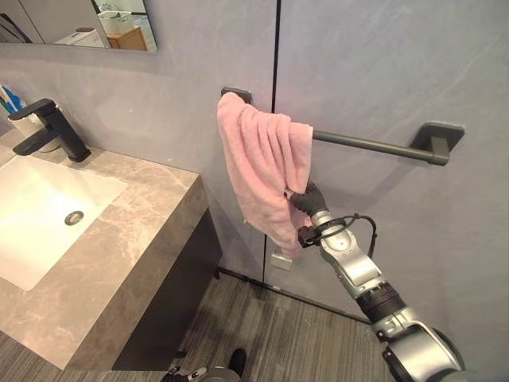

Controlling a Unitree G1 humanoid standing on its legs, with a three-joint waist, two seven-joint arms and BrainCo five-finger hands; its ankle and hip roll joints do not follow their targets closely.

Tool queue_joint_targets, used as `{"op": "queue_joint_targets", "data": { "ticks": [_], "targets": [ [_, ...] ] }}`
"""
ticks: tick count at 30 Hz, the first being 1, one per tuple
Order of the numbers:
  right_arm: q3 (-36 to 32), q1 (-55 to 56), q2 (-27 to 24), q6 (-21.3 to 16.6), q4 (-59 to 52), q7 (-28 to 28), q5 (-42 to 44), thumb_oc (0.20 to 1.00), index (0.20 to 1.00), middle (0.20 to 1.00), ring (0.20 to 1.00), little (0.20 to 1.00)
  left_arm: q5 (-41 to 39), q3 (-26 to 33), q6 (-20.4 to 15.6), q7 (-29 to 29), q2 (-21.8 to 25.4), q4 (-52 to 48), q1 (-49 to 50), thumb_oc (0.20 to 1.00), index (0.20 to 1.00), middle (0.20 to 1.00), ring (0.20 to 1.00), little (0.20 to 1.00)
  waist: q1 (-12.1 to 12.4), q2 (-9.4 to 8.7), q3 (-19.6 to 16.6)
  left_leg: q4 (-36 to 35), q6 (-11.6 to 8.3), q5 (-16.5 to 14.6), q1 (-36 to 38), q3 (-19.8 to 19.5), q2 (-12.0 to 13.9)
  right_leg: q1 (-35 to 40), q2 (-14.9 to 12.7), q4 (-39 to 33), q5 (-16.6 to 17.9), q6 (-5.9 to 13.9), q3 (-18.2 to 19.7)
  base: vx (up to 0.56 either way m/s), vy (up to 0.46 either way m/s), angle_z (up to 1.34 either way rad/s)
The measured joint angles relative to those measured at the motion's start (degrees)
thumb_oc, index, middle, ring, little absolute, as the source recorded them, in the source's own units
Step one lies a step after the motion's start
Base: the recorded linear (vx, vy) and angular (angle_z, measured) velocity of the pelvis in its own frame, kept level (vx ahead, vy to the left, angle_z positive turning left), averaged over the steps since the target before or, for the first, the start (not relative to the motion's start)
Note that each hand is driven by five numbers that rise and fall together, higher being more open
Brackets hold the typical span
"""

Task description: Put brush and paste in cup on sink, flatten towel.

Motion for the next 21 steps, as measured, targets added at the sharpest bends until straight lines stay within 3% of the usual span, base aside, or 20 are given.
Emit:
{"op": "queue_joint_targets", "data": {
  "ticks": [10,15,21],
  "targets": [
    [-5.0,6.7,-1.7,-0.1,-4.1,0.1,-0.2,0.200,0.200,0.200,0.200,0.200,0.8,1.6,0.8,0.0,-0.2,0.0,1.0,1.000,1.000,1.000,1.000,1.000,-2.4,0.49,-0.4,0.0,0.47,-0.5,1.7,3.1,0.5,0.1,-0.1,0.0,0.2,0.00,2.9,0.00,-0.009,-0.15],
    [-6.7,8.9,-2.7,-0.1,-4.8,0.1,-0.2,0.200,0.200,0.200,0.200,0.200,1.3,1.8,0.8,-0.2,-0.6,0.0,1.8,1.000,1.000,1.000,1.000,1.000,-5.0,1.22,-1.3,0.0,0.56,-0.6,2.0,4.2,0.7,-0.1,-0.2,-0.1,0.4,0.06,4.1,0.01,-0.019,-0.12],
    [-10.1,12.6,-3.3,-0.3,-6.1,0.0,-0.4,0.200,0.200,0.200,0.200,0.200,1.4,1.8,0.9,-0.4,-1.1,0.0,2.0,1.000,1.000,1.000,1.000,1.000,-5.3,1.54,-1.6,-0.3,0.67,-1.0,2.8,5.6,1.0,-0.1,-0.1,-0.5,0.6,0.06,5.2,0.01,-0.027,-0.11]
  ]
}}
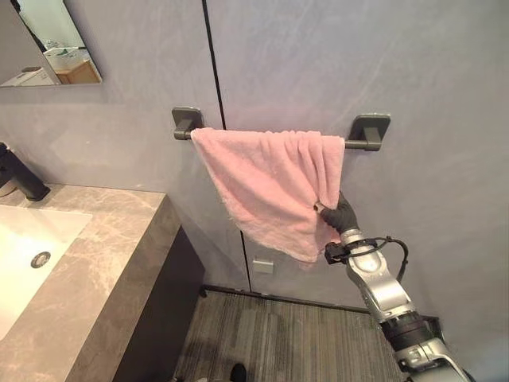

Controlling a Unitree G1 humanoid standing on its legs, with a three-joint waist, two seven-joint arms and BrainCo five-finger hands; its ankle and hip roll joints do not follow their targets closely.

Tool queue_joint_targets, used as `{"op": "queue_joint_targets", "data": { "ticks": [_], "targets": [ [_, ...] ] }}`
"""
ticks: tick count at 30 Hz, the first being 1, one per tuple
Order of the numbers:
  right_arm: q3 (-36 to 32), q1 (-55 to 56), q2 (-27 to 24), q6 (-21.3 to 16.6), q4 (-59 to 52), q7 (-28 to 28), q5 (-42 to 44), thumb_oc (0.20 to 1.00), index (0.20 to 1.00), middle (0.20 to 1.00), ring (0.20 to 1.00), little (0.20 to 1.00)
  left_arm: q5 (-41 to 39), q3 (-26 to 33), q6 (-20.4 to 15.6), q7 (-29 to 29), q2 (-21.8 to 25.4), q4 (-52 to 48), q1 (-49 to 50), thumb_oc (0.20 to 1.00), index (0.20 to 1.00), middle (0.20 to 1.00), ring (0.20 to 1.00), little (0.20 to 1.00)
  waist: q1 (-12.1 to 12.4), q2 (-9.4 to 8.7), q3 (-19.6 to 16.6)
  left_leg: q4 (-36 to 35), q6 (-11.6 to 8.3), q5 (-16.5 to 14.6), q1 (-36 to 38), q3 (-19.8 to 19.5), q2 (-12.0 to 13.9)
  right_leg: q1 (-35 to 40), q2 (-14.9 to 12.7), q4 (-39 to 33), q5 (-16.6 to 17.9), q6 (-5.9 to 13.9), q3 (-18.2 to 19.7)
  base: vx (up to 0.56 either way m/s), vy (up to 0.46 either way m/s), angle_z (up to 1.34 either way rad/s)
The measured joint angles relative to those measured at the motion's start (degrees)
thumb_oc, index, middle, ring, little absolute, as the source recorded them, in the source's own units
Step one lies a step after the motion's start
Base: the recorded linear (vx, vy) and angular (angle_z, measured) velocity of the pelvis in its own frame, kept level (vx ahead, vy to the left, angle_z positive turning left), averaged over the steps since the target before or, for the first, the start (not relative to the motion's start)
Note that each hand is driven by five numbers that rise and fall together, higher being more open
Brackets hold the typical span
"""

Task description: Put brush and paste in cup on sink, flatten towel.

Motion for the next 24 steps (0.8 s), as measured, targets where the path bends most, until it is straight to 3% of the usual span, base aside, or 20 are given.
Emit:
{"op": "queue_joint_targets", "data": {
  "ticks": [5,6,7,24],
  "targets": [
    [-1.3,0.4,-0.6,0.0,0.0,-0.3,0.0,0.200,0.200,0.200,0.200,0.200,1.5,0.1,0.0,-0.1,0.0,0.0,0.0,1.000,1.000,1.000,1.000,1.000,-0.5,0.11,-0.2,0.0,0.00,0.0,0.1,0.4,0.3,0.0,0.3,0.0,0.2,-0.06,0.7,0.00,-0.017,-0.07],
    [-1.3,0.4,-0.6,0.0,0.0,-0.4,0.0,0.533,0.533,0.533,0.533,0.533,1.6,0.1,0.0,-0.1,0.0,0.0,0.0,1.000,1.000,1.000,1.000,1.000,-0.5,0.13,-0.2,0.0,-0.01,0.0,0.1,0.4,0.4,0.0,0.4,0.0,0.2,-0.09,0.7,0.00,0.000,0.00],
    [-1.3,0.4,-0.6,0.0,0.0,-0.6,0.0,1.000,1.000,1.000,1.000,1.000,1.6,0.1,0.0,-0.1,0.0,0.0,0.0,1.000,1.000,1.000,1.000,1.000,-0.6,0.15,-0.2,0.0,-0.01,0.0,0.1,0.4,0.4,0.0,0.4,0.0,0.2,-0.09,0.7,0.00,0.000,0.00],
    [-2.9,4.3,-0.5,0.0,0.1,-1.3,-0.1,1.000,1.000,1.000,1.000,1.000,1.6,0.2,0.0,-0.1,-0.1,-0.1,0.2,1.000,1.000,1.000,1.000,1.000,-1.1,0.23,-0.4,0.0,-0.01,0.0,0.2,0.4,0.6,0.1,0.5,0.0,0.3,-0.21,0.6,0.00,0.000,0.00]
  ]
}}
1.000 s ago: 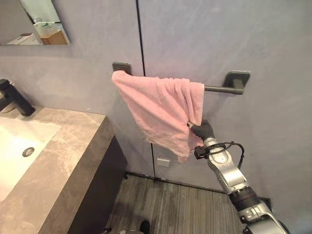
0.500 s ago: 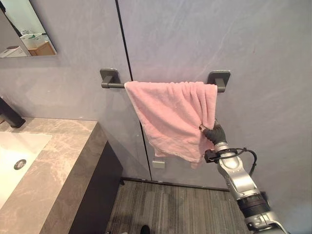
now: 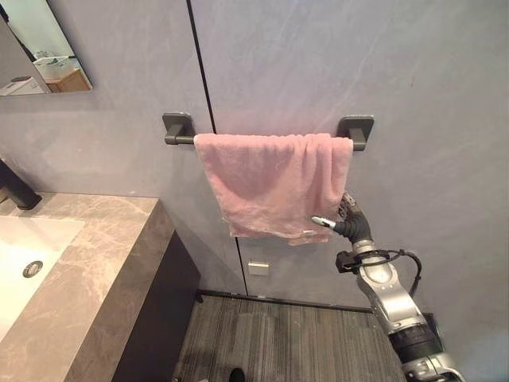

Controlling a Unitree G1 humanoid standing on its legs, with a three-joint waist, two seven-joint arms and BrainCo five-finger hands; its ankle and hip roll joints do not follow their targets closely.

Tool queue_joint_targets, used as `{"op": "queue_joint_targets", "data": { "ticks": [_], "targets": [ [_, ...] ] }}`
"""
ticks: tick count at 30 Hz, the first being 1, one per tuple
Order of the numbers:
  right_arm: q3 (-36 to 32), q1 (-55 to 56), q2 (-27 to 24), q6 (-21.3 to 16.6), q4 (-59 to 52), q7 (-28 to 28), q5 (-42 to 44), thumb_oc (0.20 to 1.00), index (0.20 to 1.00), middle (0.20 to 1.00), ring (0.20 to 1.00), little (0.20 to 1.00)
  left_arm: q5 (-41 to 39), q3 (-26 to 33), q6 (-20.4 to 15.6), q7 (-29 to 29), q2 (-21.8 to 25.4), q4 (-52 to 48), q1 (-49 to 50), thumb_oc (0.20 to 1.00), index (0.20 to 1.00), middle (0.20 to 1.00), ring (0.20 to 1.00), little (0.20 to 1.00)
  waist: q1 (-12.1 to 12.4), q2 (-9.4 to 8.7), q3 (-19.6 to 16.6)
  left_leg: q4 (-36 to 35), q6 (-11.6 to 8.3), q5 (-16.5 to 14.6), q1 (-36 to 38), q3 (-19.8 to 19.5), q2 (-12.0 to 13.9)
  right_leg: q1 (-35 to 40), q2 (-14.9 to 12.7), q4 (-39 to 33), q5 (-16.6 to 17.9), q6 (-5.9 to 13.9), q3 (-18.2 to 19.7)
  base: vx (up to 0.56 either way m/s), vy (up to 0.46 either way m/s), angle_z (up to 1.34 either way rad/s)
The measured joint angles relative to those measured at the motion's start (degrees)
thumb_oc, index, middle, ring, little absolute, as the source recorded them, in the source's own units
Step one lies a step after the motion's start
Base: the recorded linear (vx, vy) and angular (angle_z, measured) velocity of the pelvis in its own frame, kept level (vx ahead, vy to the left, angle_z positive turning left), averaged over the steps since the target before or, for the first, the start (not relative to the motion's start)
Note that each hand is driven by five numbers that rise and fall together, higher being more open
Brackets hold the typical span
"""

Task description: Put brush and paste in cup on sink, flatten towel.

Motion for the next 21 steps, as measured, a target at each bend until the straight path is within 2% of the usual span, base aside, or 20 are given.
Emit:
{"op": "queue_joint_targets", "data": {
  "ticks": [3,5,8,9,10,12,13,14,21],
  "targets": [
    [-1.7,1.0,0.0,0.0,0.0,-1.1,-1.6,1.000,1.000,1.000,1.000,1.000,-0.8,0.9,-0.1,0.0,-0.1,-3.4,1.7,1.000,1.000,1.000,1.000,1.000,-0.1,0.04,0.0,0.0,0.00,0.0,0.1,0.0,0.0,0.1,0.0,0.0,0.0,0.00,0.0,0.00,0.000,0.00],
    [-2.3,1.2,0.0,0.0,0.0,-1.4,-1.8,1.000,1.000,1.000,1.000,1.000,-4.8,1.9,0.2,0.0,0.0,-8.1,2.6,1.000,1.000,1.000,1.000,1.000,-0.2,0.07,0.0,0.0,0.01,0.0,0.2,0.0,0.0,0.2,0.0,0.0,0.0,0.00,0.0,0.00,0.000,0.00],
    [-2.8,1.2,0.0,0.0,-0.1,-1.8,-1.9,1.000,1.000,1.000,1.000,1.000,-10.9,1.7,-0.2,-0.1,0.8,-24.9,4.0,1.000,1.000,1.000,1.000,1.000,0.3,0.10,0.0,0.0,-0.03,0.1,0.4,-0.2,0.0,0.4,0.0,0.0,0.0,0.02,-0.2,0.00,0.001,0.02],
    [-2.8,1.2,0.1,0.0,-0.1,-1.9,-1.9,1.000,1.000,1.000,1.000,1.000,-11.6,1.6,-0.3,-0.1,1.0,-27.1,4.0,1.000,1.000,1.000,1.000,1.000,0.3,0.10,0.0,0.0,-0.03,0.1,0.5,-0.2,0.0,0.5,0.0,0.0,0.0,0.03,-0.2,0.00,0.000,0.00],
    [-2.8,1.2,0.1,0.0,-0.1,-2.3,-1.9,1.000,1.000,1.000,1.000,1.000,-14.2,1.2,-3.4,0.0,2.7,-37.2,3.4,1.000,1.000,1.000,1.000,1.000,0.7,0.22,-0.1,0.0,-0.05,0.0,0.7,-0.2,-0.1,0.8,0.0,0.1,-0.2,0.25,-0.2,0.00,0.000,0.00],
    [-3.0,1.1,0.1,0.0,-0.3,-2.6,-1.9,1.000,1.000,1.000,1.000,1.000,-16.1,2.0,-3.4,0.7,4.9,-45.1,1.8,1.000,1.000,1.000,1.000,1.000,0.5,0.32,-0.2,0.0,-0.02,0.0,0.6,-0.2,0.0,0.7,0.0,0.1,-0.2,0.25,0.0,0.00,0.000,0.00],
    [-3.2,1.1,0.1,0.0,-0.4,-2.7,-1.9,1.000,1.000,1.000,1.000,1.000,-16.4,3.0,-4.9,1.0,6.3,-49.2,1.3,1.000,1.000,1.000,1.000,1.000,0.5,0.24,-0.2,0.0,-0.03,0.0,0.3,-0.2,0.1,0.4,0.1,0.2,-0.2,0.24,-0.1,0.00,0.000,0.00],
    [-3.5,1.1,0.0,0.0,-0.4,-2.9,-2.2,1.000,1.000,1.000,1.000,1.000,-16.5,4.1,-6.7,1.6,6.7,-50.0,-0.9,1.000,1.000,1.000,1.000,1.000,0.4,0.36,-0.2,0.0,-0.04,0.1,0.3,-0.2,0.0,0.5,0.1,0.2,0.0,0.09,-0.1,0.00,0.000,0.00],
    [-3.4,-2.9,-0.3,0.1,-0.5,-3.7,-2.9,1.000,1.000,1.000,1.000,1.000,-16.4,6.3,-6.7,4.7,11.3,-52.1,-12.7,1.000,1.000,1.000,1.000,1.000,0.1,0.23,-0.2,0.0,-0.04,0.0,0.6,-0.1,0.0,0.7,0.0,0.1,0.1,0.01,0.0,0.00,0.000,0.00]
  ]
}}
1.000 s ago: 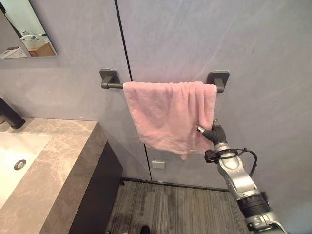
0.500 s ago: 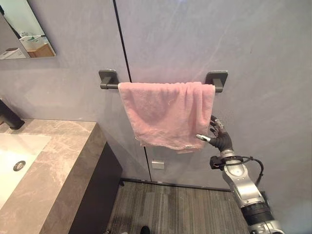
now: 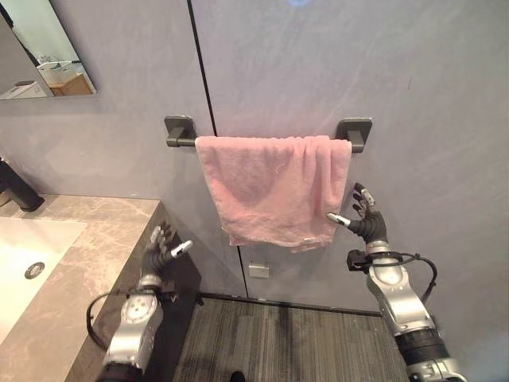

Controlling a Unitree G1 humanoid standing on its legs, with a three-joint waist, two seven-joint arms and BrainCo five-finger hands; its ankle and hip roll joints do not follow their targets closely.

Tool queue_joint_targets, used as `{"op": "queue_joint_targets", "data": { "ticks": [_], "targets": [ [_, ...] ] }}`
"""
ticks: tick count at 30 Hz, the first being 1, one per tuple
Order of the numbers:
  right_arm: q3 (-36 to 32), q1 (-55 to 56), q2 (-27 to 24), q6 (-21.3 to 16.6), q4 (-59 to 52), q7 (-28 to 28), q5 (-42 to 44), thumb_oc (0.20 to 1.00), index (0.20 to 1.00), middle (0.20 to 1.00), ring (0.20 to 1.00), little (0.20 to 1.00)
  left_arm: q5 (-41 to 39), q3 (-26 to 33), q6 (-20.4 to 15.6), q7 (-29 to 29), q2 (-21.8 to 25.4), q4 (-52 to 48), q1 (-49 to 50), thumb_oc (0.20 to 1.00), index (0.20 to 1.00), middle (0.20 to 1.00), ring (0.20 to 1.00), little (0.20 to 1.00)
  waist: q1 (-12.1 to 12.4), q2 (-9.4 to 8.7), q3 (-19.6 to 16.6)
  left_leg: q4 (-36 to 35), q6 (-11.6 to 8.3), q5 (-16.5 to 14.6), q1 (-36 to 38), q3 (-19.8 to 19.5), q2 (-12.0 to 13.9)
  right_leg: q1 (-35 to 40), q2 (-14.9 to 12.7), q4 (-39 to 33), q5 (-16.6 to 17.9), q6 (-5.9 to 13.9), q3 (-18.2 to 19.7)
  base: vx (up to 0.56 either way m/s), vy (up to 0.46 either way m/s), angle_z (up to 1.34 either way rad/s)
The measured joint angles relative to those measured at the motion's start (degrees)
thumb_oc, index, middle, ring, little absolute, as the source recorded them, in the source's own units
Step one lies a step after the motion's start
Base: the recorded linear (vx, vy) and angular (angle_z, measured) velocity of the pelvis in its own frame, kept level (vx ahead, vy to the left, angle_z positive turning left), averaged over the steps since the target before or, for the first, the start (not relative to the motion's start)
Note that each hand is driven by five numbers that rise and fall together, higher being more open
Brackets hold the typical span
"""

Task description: Put brush and paste in cup on sink, flatten towel.

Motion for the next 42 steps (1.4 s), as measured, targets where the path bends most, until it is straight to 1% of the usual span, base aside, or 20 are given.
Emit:
{"op": "queue_joint_targets", "data": {
  "ticks": [4,7,9,12,14,16,17,19,20,21,23,25,27,31,35,38,40,42],
  "targets": [
    [2.1,-5.5,-1.3,0.0,0.0,-0.2,0.0,1.000,1.000,1.000,1.000,1.000,0.1,0.0,-0.3,2.4,4.1,0.4,-8.3,1.000,1.000,1.000,1.000,1.000,-0.6,-0.08,0.1,0.0,0.00,0.0,-0.2,0.2,0.1,-0.4,0.0,-0.1,0.1,0.03,0.4,0.01,0.013,-0.06],
    [3.6,-7.4,-1.8,0.0,0.0,-0.6,0.2,1.000,1.000,1.000,1.000,1.000,0.0,-0.5,-0.8,2.8,6.5,1.4,-11.7,1.000,1.000,1.000,1.000,1.000,-1.6,-0.10,0.1,0.0,0.00,0.0,-1.0,0.7,0.2,-1.4,0.0,-0.1,0.4,-0.12,0.6,0.00,0.028,-0.04],
    [5.3,-8.8,-1.9,0.0,0.1,-0.7,0.2,1.000,1.000,1.000,1.000,1.000,-0.1,-2.7,-0.8,2.8,8.7,3.9,-15.1,1.000,1.000,1.000,1.000,1.000,-1.9,-0.10,0.1,0.0,0.00,0.0,-1.1,1.1,0.2,-1.8,0.1,-0.1,0.5,-0.06,1.0,-0.02,0.020,-0.11],
    [5.6,-9.8,-1.8,0.0,0.1,-0.9,0.5,1.000,1.000,1.000,1.000,1.000,-0.9,-3.7,-1.5,4.5,9.3,4.9,-17.9,1.000,1.000,1.000,1.000,1.000,-1.9,-0.07,0.1,0.1,-0.03,0.1,-1.7,1.4,0.3,-2.6,0.0,-0.1,0.7,-0.03,1.5,-0.04,0.014,-0.07],
    [6.1,-11.9,-1.9,-0.1,0.3,-1.1,0.9,1.000,1.000,1.000,1.000,1.000,-2.2,-4.4,-2.3,4.9,10.7,5.5,-19.7,1.000,1.000,1.000,1.000,1.000,-1.9,-0.01,0.5,0.2,-0.15,0.8,-3.8,1.5,0.5,-4.9,0.3,-0.1,1.2,-0.11,1.8,-0.09,0.020,-0.03],
    [6.8,-13.2,-2.0,-0.1,0.6,-1.1,1.3,1.000,1.000,1.000,1.000,1.000,-2.2,-5.6,-2.3,4.9,11.4,6.7,-21.3,1.000,1.000,1.000,1.000,1.000,-1.8,0.03,1.0,0.2,-0.18,1.1,-4.3,1.5,0.5,-5.4,0.3,-0.1,1.5,0.07,1.8,-0.11,0.019,-0.01],
    [7.3,-14.4,-2.0,-0.1,0.7,-1.1,1.3,1.000,1.000,1.000,1.000,1.000,-2.3,-7.0,-2.3,4.9,11.9,7.8,-23.2,1.000,1.000,1.000,1.000,1.000,-1.8,0.05,1.4,0.2,-0.22,1.4,-5.4,1.6,0.6,-6.6,0.4,-0.1,1.8,0.21,1.9,-0.12,0.019,-0.04],
    [7.6,-16.4,-2.0,-0.2,0.7,-1.2,1.3,1.000,1.000,1.000,1.000,1.000,-2.3,-7.9,-2.8,5.0,12.6,7.7,-24.1,1.000,1.000,1.000,1.000,1.000,-1.7,0.44,2.0,0.2,-0.27,2.1,-7.4,1.5,0.7,-8.4,0.5,0.0,2.7,0.17,2.0,-0.10,0.020,-0.02],
    [8.2,-17.6,-2.1,-0.4,1.3,-1.3,1.5,1.000,1.000,1.000,1.000,1.000,-2.4,-9.0,-2.5,4.8,12.9,8.5,-25.0,1.000,1.000,1.000,1.000,1.000,-1.8,0.47,2.3,0.2,-0.22,2.4,-8.4,1.6,0.7,-9.7,0.4,0.2,3.1,0.28,2.2,-0.05,0.019,-0.01],
    [8.7,-19.3,-2.3,-0.9,1.9,-1.3,1.8,1.000,1.000,1.000,1.000,1.000,-2.4,-9.6,-3.5,5.4,12.8,9.2,-26.4,1.000,1.000,1.000,1.000,1.000,-1.5,0.62,2.7,0.2,-0.46,2.5,-10.0,1.7,0.8,-11.3,0.5,0.3,3.5,0.17,2.3,-0.04,0.024,-0.02],
    [9.0,-19.9,-2.3,-1.1,1.9,-1.2,1.8,1.000,1.000,1.000,1.000,1.000,-2.5,-10.0,-3.6,5.2,12.8,9.5,-27.8,1.000,1.000,1.000,1.000,1.000,-1.4,0.50,3.6,0.2,-0.59,2.7,-10.7,1.8,0.8,-12.1,0.4,0.2,4.1,0.17,2.4,-0.03,0.015,-0.01],
    [9.4,-20.0,-2.3,-1.3,1.9,-1.2,1.9,1.000,1.000,1.000,1.000,1.000,-3.7,-10.3,-3.7,5.2,12.9,9.4,-28.7,1.000,1.000,1.000,1.000,1.000,-1.1,0.34,3.7,0.2,-0.60,2.7,-11.8,3.2,0.9,-13.3,0.2,0.1,4.4,0.17,2.7,-0.01,0.012,-0.02],
    [9.8,-20.1,-2.2,-1.5,1.9,-1.2,1.9,1.000,1.000,1.000,1.000,1.000,-4.4,-10.7,-4.0,5.3,13.1,9.4,-29.3,1.000,1.000,1.000,1.000,1.000,-0.7,0.23,4.0,0.2,-0.60,2.7,-12.5,3.7,0.8,-14.4,0.0,0.1,4.9,0.40,3.3,-0.02,0.015,-0.10],
    [10.6,-20.1,-1.6,-1.6,2.6,-1.2,2.0,1.000,1.000,1.000,1.000,1.000,-5.3,-10.8,-4.6,5.2,13.1,9.4,-29.9,1.000,1.000,1.000,1.000,1.000,-0.5,-0.58,5.2,0.2,-0.65,2.8,-12.9,4.4,0.9,-15.0,-0.1,0.0,5.4,0.53,3.7,-0.01,0.007,-0.05],
    [10.5,-20.0,-1.4,-2.0,2.7,-1.1,2.0,1.000,1.000,1.000,1.000,1.000,-6.3,-10.7,-5.1,5.2,13.0,9.1,-29.7,1.000,1.000,1.000,1.000,1.000,-0.4,-0.88,6.3,0.2,-0.65,2.8,-12.9,4.5,0.9,-14.9,-0.1,-0.1,5.4,0.52,3.8,0.01,-0.001,0.00],
    [10.5,-19.9,-0.8,-2.0,2.8,-1.0,2.0,1.000,1.000,1.000,1.000,1.000,-6.8,-10.5,-5.2,5.1,12.0,8.4,-28.6,1.000,1.000,1.000,1.000,1.000,-0.4,-0.87,6.3,0.2,-0.55,3.1,-12.7,4.6,0.9,-14.7,-0.1,-0.1,5.4,0.54,3.8,0.04,-0.016,-0.02],
    [10.5,-19.6,0.0,-2.0,2.9,-1.0,2.0,1.000,1.000,1.000,1.000,1.000,-6.8,-10.0,-4.7,5.0,10.5,7.3,-27.7,1.000,1.000,1.000,1.000,1.000,-0.4,-0.87,6.3,0.2,-0.16,3.5,-12.4,4.6,0.9,-14.3,-0.1,-0.1,5.5,0.74,3.8,0.00,0.000,0.00],
    [10.5,-19.4,0.8,-1.9,3.3,-0.8,2.0,1.000,1.000,1.000,1.000,1.000,-6.8,-10.2,-4.3,5.0,9.1,7.1,-27.3,1.000,1.000,1.000,1.000,1.000,-0.5,-0.85,6.3,0.2,-0.24,3.7,-11.7,4.6,0.9,-13.6,-0.1,-0.1,5.2,0.79,3.8,0.00,0.000,0.00]
  ]
}}
